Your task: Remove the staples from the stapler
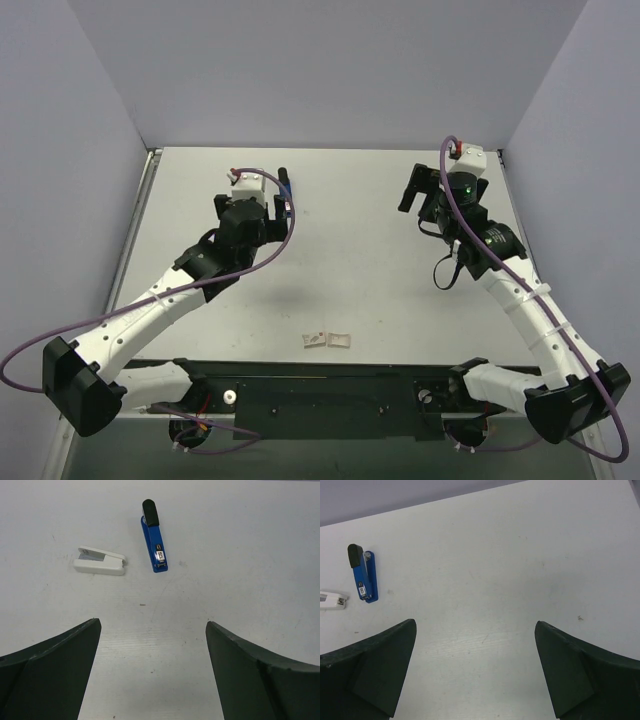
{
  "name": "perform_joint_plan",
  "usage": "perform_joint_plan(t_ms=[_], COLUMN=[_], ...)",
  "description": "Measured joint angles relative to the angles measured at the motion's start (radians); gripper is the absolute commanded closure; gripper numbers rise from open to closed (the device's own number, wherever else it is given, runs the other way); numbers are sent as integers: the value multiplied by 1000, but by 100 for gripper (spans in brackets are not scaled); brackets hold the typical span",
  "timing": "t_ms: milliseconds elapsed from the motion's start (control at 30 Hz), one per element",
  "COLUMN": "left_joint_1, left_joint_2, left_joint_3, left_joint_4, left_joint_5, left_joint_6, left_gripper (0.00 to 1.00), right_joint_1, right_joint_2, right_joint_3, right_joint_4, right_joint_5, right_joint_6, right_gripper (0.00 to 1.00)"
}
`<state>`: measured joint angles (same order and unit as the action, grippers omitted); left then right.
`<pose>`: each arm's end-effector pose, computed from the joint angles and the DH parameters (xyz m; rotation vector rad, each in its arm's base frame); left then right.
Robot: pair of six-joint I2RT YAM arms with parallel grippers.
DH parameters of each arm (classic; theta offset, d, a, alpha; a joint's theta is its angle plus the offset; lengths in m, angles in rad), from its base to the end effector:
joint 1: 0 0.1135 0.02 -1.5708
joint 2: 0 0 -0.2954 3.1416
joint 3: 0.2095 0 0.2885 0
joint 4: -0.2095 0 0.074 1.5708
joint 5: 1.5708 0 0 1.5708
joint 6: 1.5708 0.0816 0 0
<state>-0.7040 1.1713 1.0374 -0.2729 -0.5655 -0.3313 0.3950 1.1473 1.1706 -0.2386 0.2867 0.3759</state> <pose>0.2753 -0.1764 0.3509 -0.0049 1.9138 -0.1375 0.3117 0.1049 0.4168 0.1893 1.7769 0.2998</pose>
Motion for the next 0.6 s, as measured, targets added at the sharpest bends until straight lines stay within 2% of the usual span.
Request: perform_joint_plan(t_ms=[367, 600], left_joint_1=[8, 83], left_joint_2=[73, 134], left_joint_3=[78, 177], left_joint_4=[-27, -49], left_joint_5=[-51, -34], left_joint_6=[-3, -9], left_gripper=[3, 3], right_joint_1=[12, 20], right_joint_2=[-22, -22], right_joint_3=[-9, -19], right_joint_4=[22, 23], right_joint_5=[103, 102], right_joint_6=[-35, -40], right_gripper=[0, 1])
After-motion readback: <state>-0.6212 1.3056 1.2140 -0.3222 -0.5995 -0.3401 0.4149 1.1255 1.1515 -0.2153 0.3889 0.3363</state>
